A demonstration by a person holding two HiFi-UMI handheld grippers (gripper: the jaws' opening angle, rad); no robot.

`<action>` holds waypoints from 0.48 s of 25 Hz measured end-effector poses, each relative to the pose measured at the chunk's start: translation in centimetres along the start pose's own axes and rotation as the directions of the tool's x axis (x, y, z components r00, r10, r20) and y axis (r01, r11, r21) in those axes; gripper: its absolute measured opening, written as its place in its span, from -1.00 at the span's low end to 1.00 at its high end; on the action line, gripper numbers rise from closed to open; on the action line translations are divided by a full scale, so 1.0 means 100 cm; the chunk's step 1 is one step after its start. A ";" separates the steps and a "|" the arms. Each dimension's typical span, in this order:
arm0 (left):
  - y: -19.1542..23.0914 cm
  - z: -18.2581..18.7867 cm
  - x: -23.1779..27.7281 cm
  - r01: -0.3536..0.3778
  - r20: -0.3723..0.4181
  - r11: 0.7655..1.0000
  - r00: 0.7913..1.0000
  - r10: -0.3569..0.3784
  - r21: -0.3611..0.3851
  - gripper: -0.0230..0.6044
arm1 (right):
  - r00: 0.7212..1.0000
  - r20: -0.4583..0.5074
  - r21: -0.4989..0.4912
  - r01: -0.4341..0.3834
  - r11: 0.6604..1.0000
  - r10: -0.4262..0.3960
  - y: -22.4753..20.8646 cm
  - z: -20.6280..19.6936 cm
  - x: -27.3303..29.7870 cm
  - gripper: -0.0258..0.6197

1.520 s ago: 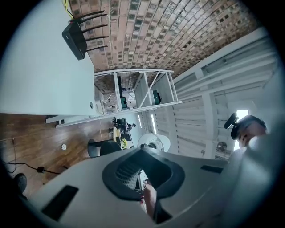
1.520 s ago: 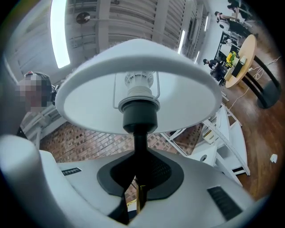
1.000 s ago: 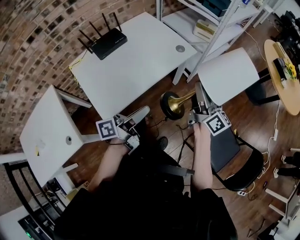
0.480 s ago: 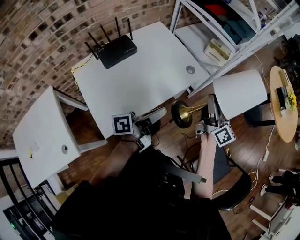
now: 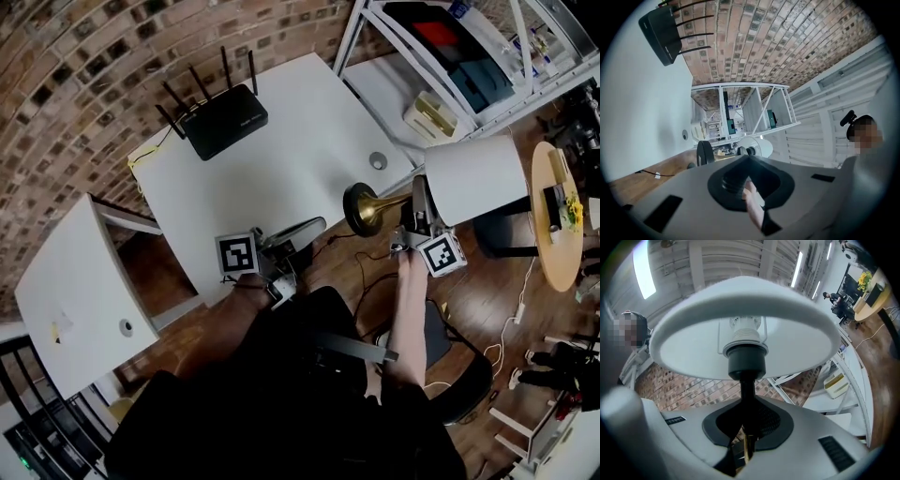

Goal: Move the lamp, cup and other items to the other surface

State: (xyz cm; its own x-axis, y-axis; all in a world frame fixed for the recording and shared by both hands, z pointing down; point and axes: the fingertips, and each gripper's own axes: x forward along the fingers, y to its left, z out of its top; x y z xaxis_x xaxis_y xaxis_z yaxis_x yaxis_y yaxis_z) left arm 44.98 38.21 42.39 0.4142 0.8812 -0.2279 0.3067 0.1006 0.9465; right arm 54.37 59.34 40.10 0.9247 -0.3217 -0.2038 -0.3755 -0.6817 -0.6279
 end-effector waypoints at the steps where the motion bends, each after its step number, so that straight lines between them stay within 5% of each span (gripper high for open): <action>1: 0.002 0.003 0.000 -0.002 0.006 1.000 1.000 0.002 -0.002 -0.92 | 1.000 -0.006 -0.004 0.004 1.000 -0.004 -0.005 -0.005 0.007 -0.71; 12: 0.039 0.038 0.064 -0.066 0.126 0.997 0.990 0.062 0.029 -0.92 | 0.990 -0.131 -0.013 -0.045 0.999 0.043 -0.085 -0.032 0.097 -0.71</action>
State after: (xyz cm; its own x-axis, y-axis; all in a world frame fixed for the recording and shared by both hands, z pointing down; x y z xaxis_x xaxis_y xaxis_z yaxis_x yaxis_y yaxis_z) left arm 52.13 42.47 43.76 0.5371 0.8204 -0.1960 0.3034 0.0289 0.9524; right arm 66.30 59.89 45.84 0.8914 -0.4339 -0.1309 -0.4179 -0.6752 -0.6078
